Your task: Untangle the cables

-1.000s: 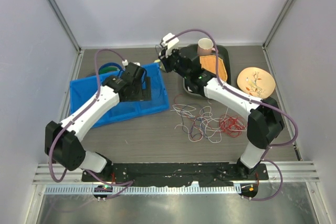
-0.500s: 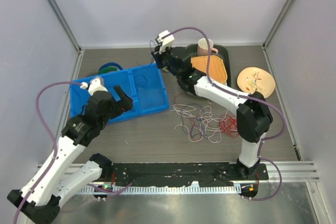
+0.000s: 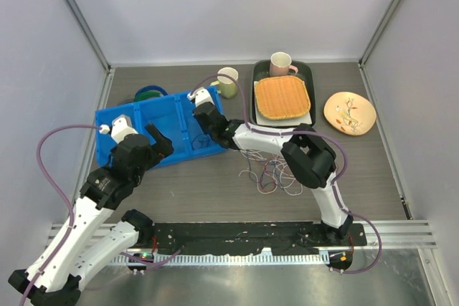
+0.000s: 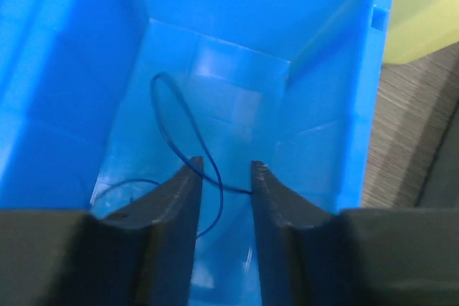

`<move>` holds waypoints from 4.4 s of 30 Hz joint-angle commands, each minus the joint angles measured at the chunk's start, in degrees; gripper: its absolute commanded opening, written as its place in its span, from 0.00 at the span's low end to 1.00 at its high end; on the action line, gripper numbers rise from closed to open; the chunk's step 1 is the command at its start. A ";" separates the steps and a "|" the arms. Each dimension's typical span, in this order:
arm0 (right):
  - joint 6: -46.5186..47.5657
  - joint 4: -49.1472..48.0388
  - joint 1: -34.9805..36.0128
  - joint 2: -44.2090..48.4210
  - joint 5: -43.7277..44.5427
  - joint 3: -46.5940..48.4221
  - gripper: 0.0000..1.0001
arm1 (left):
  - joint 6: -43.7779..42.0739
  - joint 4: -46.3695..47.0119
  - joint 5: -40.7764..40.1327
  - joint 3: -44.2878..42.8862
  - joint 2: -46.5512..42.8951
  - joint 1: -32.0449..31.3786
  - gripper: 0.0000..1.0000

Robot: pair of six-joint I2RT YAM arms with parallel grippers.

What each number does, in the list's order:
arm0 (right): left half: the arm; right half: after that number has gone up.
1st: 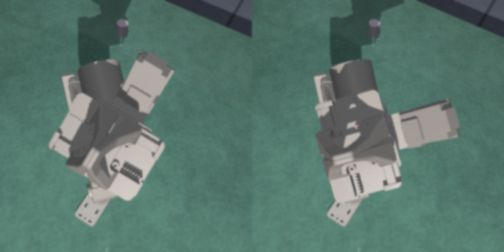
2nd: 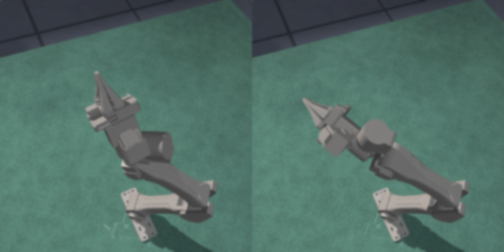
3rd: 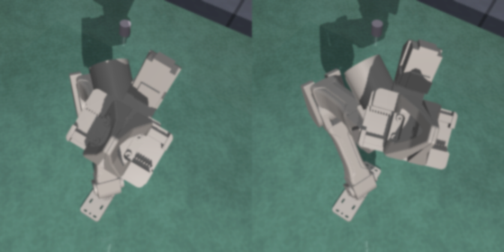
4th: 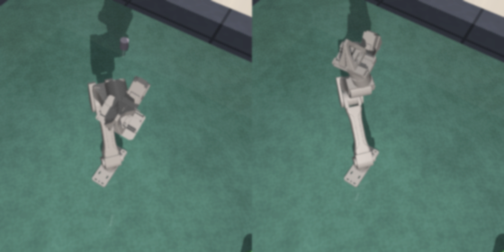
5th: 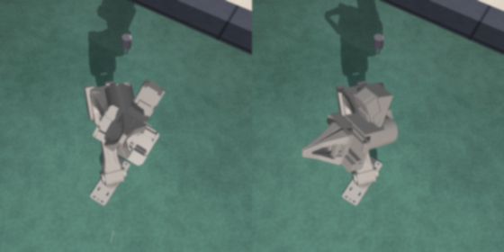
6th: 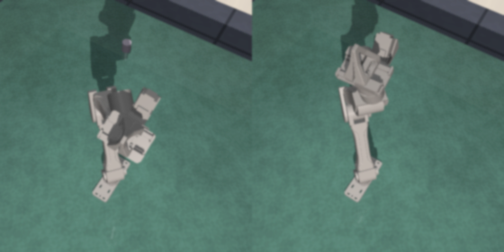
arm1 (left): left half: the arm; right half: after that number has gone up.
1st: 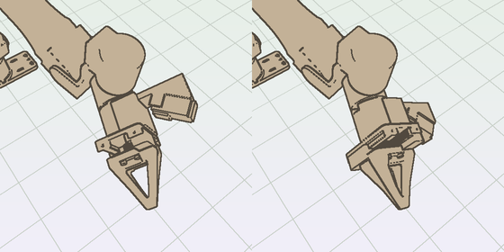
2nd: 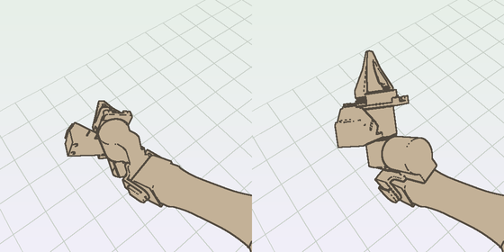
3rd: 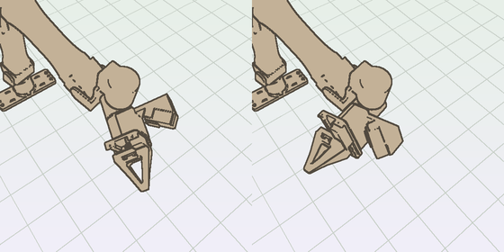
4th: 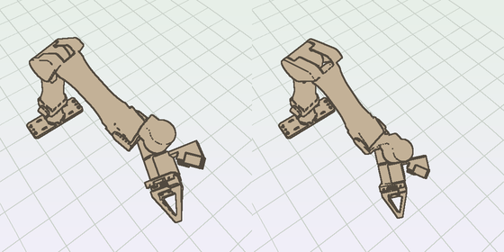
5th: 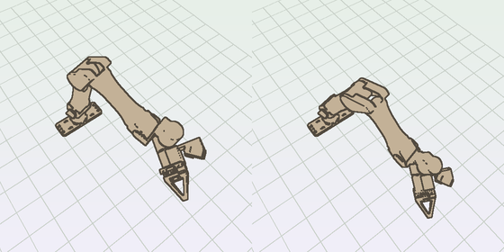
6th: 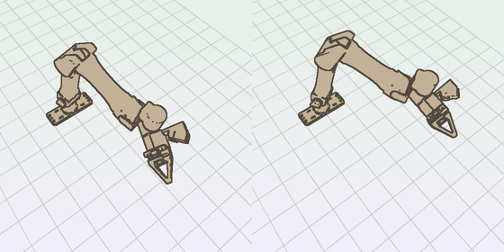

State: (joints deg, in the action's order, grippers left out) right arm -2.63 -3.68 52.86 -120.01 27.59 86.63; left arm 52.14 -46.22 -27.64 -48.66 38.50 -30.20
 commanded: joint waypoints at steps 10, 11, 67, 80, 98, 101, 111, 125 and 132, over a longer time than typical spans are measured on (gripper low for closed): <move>-12.92 12.39 -0.39 21.99 -0.87 -5.14 0.90 | -2.48 4.99 6.36 0.85 0.34 0.22 1.00; -13.53 12.47 -0.48 26.44 -0.70 -6.55 0.90 | -3.00 5.34 7.06 0.68 0.69 0.22 1.00; -23.92 8.88 -15.95 85.03 -17.10 -57.80 0.90 | -19.18 20.99 13.67 -23.32 39.12 -34.49 0.00; -22.07 4.66 -15.95 78.26 -27.57 -57.54 0.89 | -26.56 16.25 -5.85 -32.45 27.25 -34.40 0.00; -18.56 -2.56 -15.25 78.43 -38.40 -59.65 0.88 | -38.07 16.24 -21.06 -50.03 27.86 -33.17 0.00; -17.59 -2.99 -14.37 78.70 -38.41 -59.73 0.88 | -40.79 16.51 -22.88 -53.01 28.29 -33.09 0.00; -18.46 -2.38 -14.01 76.94 -35.33 -59.30 0.88 | -47.13 20.90 -24.04 -53.91 29.09 -33.09 0.00; -19.69 1.40 -14.10 81.68 -28.39 -59.38 0.88 | -41.61 24.78 -19.67 -47.75 33.21 -23.88 0.00; -19.43 1.93 -14.10 82.56 -25.22 -59.65 0.88 | -34.65 21.52 -11.83 -45.47 36.12 -14.19 0.00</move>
State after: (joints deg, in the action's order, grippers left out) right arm -22.02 -1.02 38.57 -38.11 -1.06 26.55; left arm 13.04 -24.36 -44.40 -95.07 74.35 -47.33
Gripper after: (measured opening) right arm 0.879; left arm 0.014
